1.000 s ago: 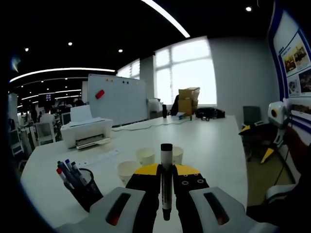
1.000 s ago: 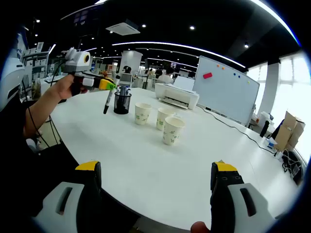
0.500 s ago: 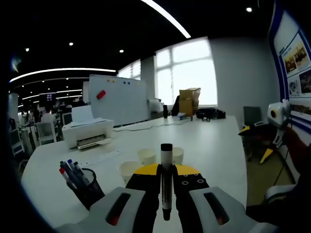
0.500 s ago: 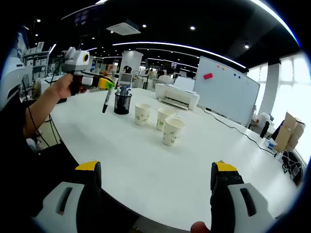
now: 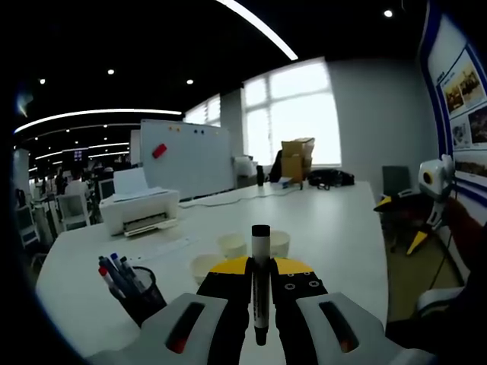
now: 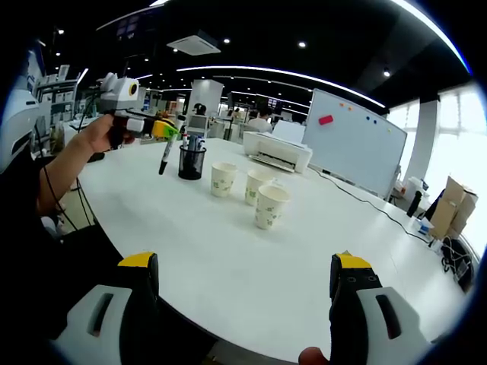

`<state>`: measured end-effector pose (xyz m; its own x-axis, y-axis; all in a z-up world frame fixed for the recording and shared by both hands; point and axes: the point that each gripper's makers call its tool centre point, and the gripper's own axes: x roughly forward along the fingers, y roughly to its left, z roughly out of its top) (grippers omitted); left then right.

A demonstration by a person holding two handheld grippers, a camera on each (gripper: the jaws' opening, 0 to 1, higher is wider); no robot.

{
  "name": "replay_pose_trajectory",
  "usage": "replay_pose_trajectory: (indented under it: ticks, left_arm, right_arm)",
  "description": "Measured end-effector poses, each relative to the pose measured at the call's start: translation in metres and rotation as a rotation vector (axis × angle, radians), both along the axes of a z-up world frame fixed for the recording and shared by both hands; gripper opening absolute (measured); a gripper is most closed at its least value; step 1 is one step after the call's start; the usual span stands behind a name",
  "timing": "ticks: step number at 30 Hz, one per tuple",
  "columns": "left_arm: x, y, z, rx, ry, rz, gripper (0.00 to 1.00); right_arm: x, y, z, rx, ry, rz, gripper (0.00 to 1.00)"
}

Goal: Place the scattered laser pointers and whiteboard markers into the pen holder and stack the scattered paper cups together

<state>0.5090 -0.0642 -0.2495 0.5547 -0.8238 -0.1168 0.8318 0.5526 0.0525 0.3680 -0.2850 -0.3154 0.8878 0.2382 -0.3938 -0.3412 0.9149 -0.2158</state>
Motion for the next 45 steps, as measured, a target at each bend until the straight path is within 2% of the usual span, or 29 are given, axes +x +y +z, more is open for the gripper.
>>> replay_pose_trajectory:
  ticks: [45]
  left_arm:
    - [0.012, 0.025, 0.014, 0.000, -0.031, 0.048, 0.14]
  right_arm:
    - [0.000, 0.001, -0.003, 0.003, 0.006, -0.003, 0.88]
